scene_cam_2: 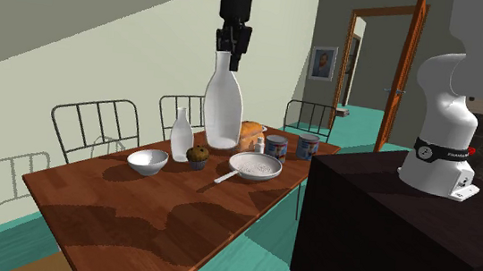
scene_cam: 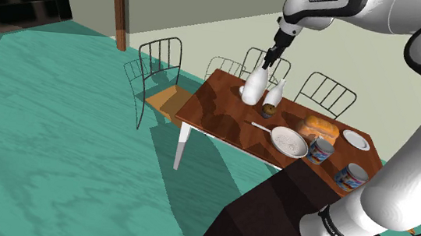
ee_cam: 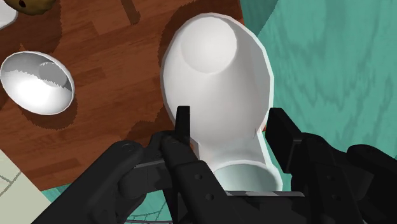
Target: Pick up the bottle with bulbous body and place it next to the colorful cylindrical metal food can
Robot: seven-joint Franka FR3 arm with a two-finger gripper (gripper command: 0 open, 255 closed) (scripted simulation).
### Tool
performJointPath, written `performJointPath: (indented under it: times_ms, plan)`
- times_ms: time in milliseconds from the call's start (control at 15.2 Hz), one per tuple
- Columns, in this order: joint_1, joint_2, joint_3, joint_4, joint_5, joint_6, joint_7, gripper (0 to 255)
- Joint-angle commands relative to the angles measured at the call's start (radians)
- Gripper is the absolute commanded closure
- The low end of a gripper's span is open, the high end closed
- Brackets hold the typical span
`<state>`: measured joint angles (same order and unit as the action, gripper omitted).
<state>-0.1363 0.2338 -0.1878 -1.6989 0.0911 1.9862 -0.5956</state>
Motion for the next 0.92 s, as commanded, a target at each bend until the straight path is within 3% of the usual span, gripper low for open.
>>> performJointPath:
  times_ms: [0, 858]
  plan:
    - [0.001, -0.006, 0.000, 0.020, -0.002, -0.025, 0.004, 255]
    - [-0.002, -0.015, -0.003, 0.174, -0.008, -0.189, 0.013, 255]
